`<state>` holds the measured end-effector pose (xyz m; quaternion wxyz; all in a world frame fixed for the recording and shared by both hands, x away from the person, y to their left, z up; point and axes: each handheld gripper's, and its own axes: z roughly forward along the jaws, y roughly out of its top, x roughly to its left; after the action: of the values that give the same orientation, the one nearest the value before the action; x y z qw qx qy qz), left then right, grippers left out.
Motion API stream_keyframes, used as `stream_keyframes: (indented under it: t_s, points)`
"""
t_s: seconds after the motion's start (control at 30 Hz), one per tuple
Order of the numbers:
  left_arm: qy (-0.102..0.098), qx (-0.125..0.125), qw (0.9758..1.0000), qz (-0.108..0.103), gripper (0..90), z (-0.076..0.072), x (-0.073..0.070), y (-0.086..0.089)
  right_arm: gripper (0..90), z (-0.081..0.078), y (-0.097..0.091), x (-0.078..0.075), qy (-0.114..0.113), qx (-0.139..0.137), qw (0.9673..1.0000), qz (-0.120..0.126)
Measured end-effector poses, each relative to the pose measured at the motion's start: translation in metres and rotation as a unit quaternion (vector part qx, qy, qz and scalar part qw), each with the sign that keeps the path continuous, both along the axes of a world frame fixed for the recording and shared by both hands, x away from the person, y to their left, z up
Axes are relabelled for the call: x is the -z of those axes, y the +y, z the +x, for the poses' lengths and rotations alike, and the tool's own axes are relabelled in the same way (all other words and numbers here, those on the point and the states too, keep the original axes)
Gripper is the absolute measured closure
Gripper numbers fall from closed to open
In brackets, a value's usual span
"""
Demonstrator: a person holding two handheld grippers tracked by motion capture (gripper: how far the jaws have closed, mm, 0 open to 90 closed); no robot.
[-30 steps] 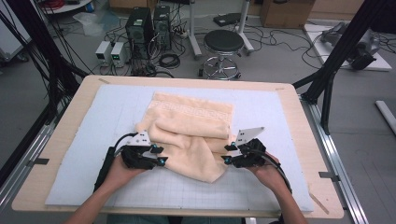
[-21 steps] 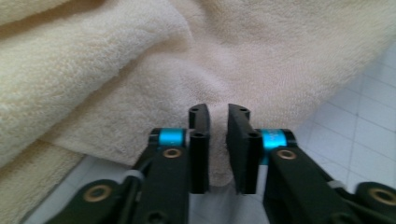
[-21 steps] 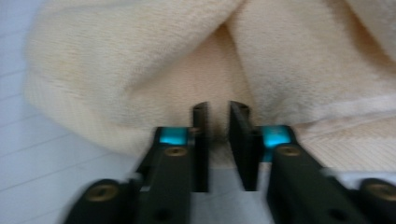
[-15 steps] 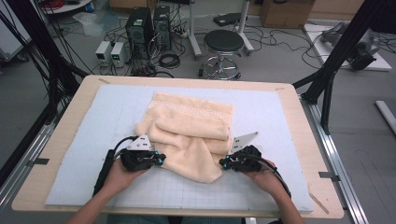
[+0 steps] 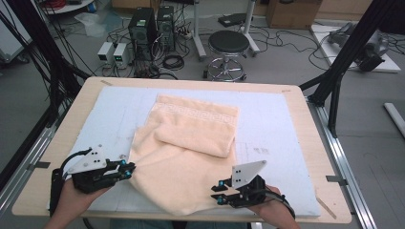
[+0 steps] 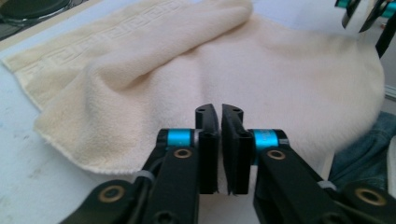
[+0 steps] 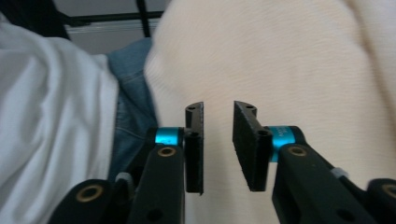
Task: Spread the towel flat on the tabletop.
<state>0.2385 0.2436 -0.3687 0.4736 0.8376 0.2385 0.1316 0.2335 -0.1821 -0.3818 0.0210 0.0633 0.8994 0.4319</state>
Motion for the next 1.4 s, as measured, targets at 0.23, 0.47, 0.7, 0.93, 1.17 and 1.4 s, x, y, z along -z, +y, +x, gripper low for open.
stream_keyframes:
  t_s: [0.23,0.47,0.7,0.93,1.17,1.4]
  points:
    - [0.061,0.020,0.9977,0.021,59.2,0.033,0.046,-0.017,63.7,0.054,0.001,0.023,-0.031,0.069,0.9958,-0.053]
    - [0.078,0.055,0.9936,0.061,72.3,0.047,0.071,-0.039,70.9,0.081,0.007,0.051,0.014,0.075,0.9932,-0.088]
    - [0.083,0.047,0.9941,0.051,86.8,0.035,0.064,-0.032,86.7,0.073,0.006,0.048,0.035,0.056,0.9945,-0.081]
    - [0.049,0.056,0.9972,0.012,87.0,-0.007,0.033,-0.017,86.5,0.032,-0.002,0.022,0.013,0.035,0.9985,-0.041]
    - [0.025,0.083,0.9962,-0.006,86.2,-0.044,0.008,-0.009,74.6,-0.012,-0.002,0.000,0.022,-0.017,0.9996,-0.002]
    - [0.033,0.064,0.9974,0.002,62.9,-0.016,0.028,-0.011,64.2,0.015,0.001,0.009,-0.015,0.035,0.9988,-0.031]
